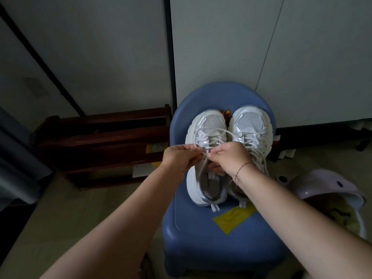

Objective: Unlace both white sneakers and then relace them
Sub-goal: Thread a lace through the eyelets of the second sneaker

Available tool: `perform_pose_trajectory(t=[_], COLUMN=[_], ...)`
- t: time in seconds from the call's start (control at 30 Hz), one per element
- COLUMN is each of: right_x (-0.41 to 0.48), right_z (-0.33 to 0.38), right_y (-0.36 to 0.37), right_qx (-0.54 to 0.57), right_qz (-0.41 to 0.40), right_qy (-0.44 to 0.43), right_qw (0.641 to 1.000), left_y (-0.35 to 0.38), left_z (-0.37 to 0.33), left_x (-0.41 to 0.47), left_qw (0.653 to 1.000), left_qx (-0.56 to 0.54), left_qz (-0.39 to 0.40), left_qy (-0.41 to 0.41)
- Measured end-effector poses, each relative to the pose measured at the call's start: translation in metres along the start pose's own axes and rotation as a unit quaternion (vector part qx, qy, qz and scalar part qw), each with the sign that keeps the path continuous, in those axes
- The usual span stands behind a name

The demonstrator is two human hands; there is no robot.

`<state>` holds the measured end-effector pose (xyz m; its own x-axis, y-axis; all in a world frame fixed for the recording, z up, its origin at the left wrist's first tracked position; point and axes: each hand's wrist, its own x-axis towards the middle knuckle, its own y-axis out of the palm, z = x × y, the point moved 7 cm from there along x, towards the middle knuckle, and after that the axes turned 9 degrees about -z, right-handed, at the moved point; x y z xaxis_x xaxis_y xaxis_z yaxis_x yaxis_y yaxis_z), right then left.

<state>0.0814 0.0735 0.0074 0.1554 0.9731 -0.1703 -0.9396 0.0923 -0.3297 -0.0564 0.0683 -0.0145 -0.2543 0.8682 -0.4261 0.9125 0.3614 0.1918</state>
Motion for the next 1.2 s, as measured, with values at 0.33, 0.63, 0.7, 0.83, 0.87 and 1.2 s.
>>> perform_pose_trajectory(t=[0.33, 0.63, 0.7, 0.83, 0.87, 1.2], right_x=[-0.002, -0.004, -0.003, -0.002, -0.002, 0.0], right_z=[-0.003, 0.0, -0.001, -0.004, -0.004, -0.003], right_y=[0.001, 0.0, 0.002, 0.007, 0.008, 0.015], right_qx=[0.057, 0.073, 0.067, 0.035, 0.024, -0.027], right_qz=[0.021, 0.027, 0.033, 0.062, 0.066, 0.097], right_qy=[0.028, 0.023, 0.023, 0.021, 0.016, -0.05], right_qw=[0.998, 0.997, 0.997, 0.997, 0.997, 0.994], left_y=[-0.007, -0.005, -0.005, -0.002, -0.001, 0.003], left_z=[0.005, 0.005, 0.006, 0.013, 0.015, 0.01], left_x=[0.003, 0.0, 0.001, 0.005, 0.005, 0.006], left_qw=[0.991, 0.99, 0.991, 0.998, 0.999, 0.984], left_qx=[0.014, 0.056, 0.055, 0.035, 0.033, 0.163], left_qz=[-0.104, -0.081, -0.074, -0.039, -0.026, 0.004], left_qy=[0.08, 0.106, 0.093, 0.035, 0.017, 0.068])
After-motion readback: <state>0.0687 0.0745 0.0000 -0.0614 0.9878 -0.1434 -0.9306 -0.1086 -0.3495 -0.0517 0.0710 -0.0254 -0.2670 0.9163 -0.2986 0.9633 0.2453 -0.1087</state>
